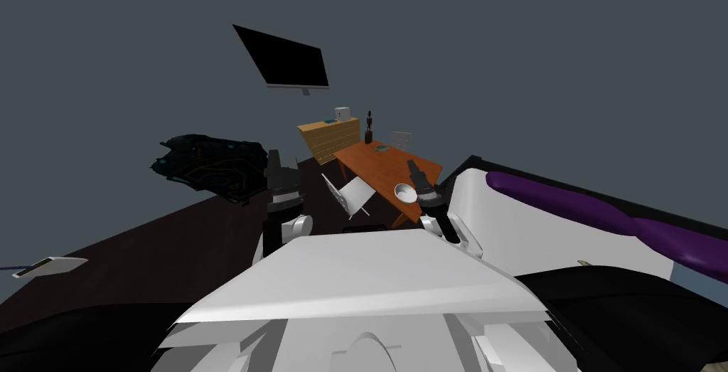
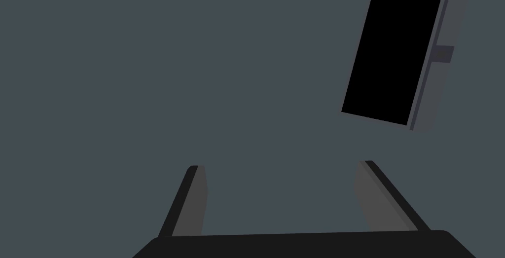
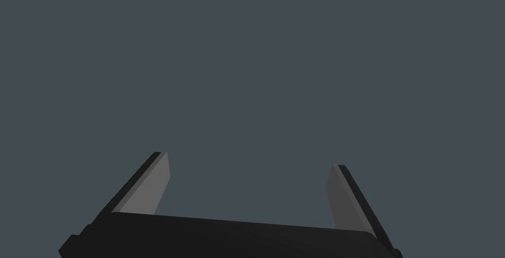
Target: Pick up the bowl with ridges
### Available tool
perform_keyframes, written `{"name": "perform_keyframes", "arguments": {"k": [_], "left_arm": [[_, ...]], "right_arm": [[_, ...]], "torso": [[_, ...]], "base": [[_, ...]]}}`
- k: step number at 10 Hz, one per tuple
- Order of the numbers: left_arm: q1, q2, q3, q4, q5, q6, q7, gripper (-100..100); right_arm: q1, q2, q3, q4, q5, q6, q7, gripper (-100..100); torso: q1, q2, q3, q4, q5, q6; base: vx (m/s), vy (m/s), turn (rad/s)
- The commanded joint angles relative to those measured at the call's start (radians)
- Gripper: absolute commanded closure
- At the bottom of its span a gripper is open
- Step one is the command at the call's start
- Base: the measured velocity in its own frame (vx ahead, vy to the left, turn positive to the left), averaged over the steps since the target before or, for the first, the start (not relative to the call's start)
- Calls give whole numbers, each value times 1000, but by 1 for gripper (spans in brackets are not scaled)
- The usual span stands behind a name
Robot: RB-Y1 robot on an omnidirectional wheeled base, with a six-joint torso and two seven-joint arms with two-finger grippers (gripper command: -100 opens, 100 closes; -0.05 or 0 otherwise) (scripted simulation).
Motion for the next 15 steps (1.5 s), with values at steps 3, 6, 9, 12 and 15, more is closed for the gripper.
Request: {"name": "perform_keyframes", "arguments": {"k": [3,6,9,12,15], "left_arm": [[0,0,0,0,0,0,0,0],[0,0,0,0,0,0,0,0],[0,0,0,0,0,0,0,0],[0,0,0,0,0,0,0,0],[0,0,0,0,0,0,0,0]], "right_arm": [[0,-96,-10,89,44,-11,18,-100],[1,-164,-11,126,63,-15,28,-100],[5,-257,-8,206,105,-20,51,-100],[10,-342,0,292,148,-24,78,-100],[16,-424,14,360,193,-25,109,-100]], "torso": [[0,0,0,0,0,0],[0,0,0,0,0,0],[1,0,0,0,0,0],[1,0,0,0,0,0],[1,0,0,0,0,0]], "base": [[-5,31,79],[-2,31,50],[-4,40,98],[1,40,84],[3,43,107]]}}
